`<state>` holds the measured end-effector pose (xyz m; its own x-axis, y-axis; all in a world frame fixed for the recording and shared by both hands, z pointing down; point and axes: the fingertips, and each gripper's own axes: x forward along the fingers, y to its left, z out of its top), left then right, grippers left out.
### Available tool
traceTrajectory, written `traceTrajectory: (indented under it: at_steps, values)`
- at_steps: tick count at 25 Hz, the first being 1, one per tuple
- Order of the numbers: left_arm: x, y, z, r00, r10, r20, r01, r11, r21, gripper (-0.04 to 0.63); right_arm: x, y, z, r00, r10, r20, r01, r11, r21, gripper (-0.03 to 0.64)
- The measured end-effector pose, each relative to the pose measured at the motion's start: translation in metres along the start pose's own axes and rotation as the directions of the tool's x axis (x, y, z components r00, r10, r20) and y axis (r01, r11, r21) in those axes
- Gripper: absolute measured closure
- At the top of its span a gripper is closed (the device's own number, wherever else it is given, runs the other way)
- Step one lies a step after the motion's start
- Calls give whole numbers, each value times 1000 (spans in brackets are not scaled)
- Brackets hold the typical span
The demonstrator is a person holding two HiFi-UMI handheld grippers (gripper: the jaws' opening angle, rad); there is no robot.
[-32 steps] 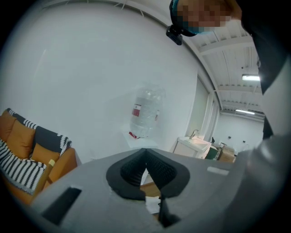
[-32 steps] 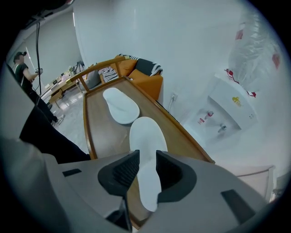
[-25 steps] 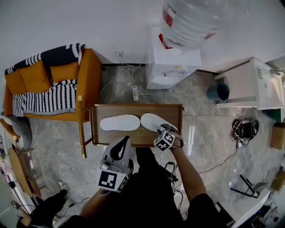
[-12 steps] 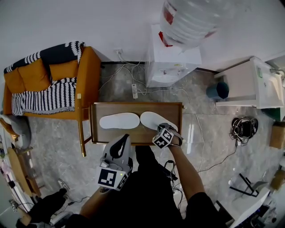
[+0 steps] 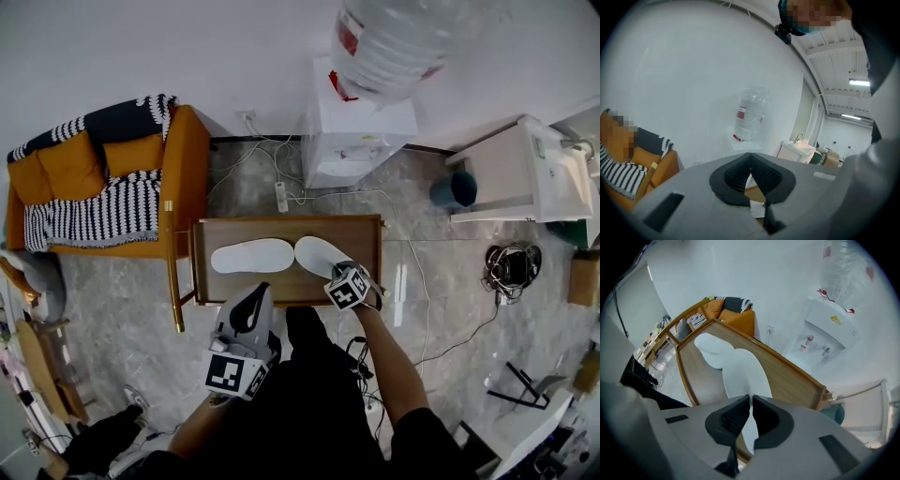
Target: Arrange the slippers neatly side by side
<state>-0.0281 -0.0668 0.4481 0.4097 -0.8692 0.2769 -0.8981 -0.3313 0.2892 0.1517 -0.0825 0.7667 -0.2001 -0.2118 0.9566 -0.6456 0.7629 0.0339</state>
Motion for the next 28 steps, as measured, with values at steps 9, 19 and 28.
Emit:
traceTrajectory:
  at_steps: [9, 19, 28]
  values:
    - [-9, 0, 2, 1000, -26, 13, 26, 1000, 10, 584, -17, -11, 7, 996, -4, 88, -32, 913, 407, 592]
    - [-12, 3, -1, 999, -37, 3, 37, 999, 18, 583, -8, -13, -1, 992, 16, 124, -100, 697, 711, 592]
    - [-10, 8, -7, 1000, -19, -4, 19, 1000, -21, 583, 13, -15, -8, 993, 26, 111, -101, 651, 752, 592]
